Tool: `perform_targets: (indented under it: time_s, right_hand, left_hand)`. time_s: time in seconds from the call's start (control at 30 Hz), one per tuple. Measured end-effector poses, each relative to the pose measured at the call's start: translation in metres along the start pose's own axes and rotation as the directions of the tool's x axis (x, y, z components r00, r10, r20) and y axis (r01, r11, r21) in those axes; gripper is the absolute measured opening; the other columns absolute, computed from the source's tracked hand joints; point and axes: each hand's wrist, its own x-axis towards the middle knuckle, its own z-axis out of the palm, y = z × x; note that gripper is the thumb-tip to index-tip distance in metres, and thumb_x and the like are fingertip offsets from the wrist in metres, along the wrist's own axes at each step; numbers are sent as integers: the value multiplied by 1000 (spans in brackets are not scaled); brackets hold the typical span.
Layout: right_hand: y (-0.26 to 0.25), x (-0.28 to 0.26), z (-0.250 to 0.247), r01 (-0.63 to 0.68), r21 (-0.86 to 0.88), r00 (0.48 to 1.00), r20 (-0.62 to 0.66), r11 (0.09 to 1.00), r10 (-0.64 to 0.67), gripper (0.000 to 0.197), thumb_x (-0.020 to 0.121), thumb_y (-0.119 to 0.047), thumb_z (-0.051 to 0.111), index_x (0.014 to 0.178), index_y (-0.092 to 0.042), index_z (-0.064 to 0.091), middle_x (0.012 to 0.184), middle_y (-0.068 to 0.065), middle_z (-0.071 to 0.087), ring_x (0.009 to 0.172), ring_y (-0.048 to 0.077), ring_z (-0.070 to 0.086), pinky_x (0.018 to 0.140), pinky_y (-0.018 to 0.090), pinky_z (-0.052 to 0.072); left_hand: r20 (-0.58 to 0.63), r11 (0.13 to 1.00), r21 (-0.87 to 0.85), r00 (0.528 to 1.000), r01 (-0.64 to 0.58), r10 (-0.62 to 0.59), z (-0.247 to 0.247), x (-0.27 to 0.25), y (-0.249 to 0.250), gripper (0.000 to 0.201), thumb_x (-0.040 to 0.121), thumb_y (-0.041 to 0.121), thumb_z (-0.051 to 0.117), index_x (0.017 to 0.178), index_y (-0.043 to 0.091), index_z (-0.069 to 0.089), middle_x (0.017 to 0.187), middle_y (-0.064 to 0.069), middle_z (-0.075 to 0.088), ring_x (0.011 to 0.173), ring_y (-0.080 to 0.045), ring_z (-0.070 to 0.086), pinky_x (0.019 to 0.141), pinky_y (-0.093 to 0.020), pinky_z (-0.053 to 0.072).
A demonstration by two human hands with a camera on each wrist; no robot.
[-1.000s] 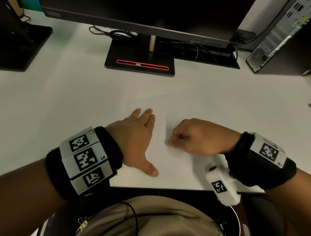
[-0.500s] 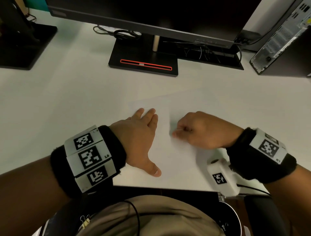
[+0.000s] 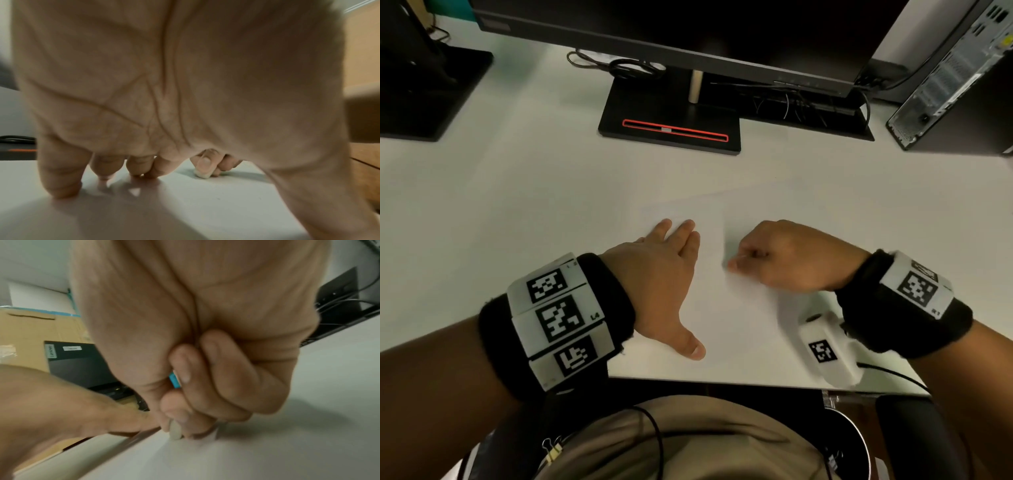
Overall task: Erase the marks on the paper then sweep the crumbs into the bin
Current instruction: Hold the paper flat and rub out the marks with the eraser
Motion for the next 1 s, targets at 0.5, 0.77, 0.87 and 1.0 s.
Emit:
perform_targets:
  time_s: [0.5,0.77,0.87,1.0]
  right_hand:
    - [-13,0,6,41,6,998,46,999,-41,49,101,-43,52,76,-2,60,65,8,57,57,14,47,61,30,42]
    - [-17,4,9,46,4,998,35,999,-47,49,101,-43,52,73,-3,59,64,9,58,58,18,50,62,33,45]
    - [-10,9,0,-16,34,999,-28,999,16,48,101,-40,52,71,-3,57,66,8,58,61,21,51,65,36,45]
    - [-28,1,16,100,4,994,48,995,-100,47,102,-40,51,72,-3,57,61,6,56,56,16,49,59,28,43]
  left_hand:
    - [6,1000,5,1000,-4,4,0,1,0,146,66,84,64,152,9,-27,159,-2,-35,149,-25,-26,119,-41,22]
    - [-13,999,53,1000,-1,2,0,0,-2,145,64,87,61,154,11,-24,160,0,-33,150,-22,-22,115,-44,29]
    - [-16,998,60,1000,1,0,1,0,-2,145,64,88,61,154,12,-24,160,0,-33,150,-22,-22,116,-44,27]
    - [-18,998,58,1000,-3,4,2,1,-4,145,63,89,60,154,13,-25,160,1,-34,150,-21,-23,117,-42,26]
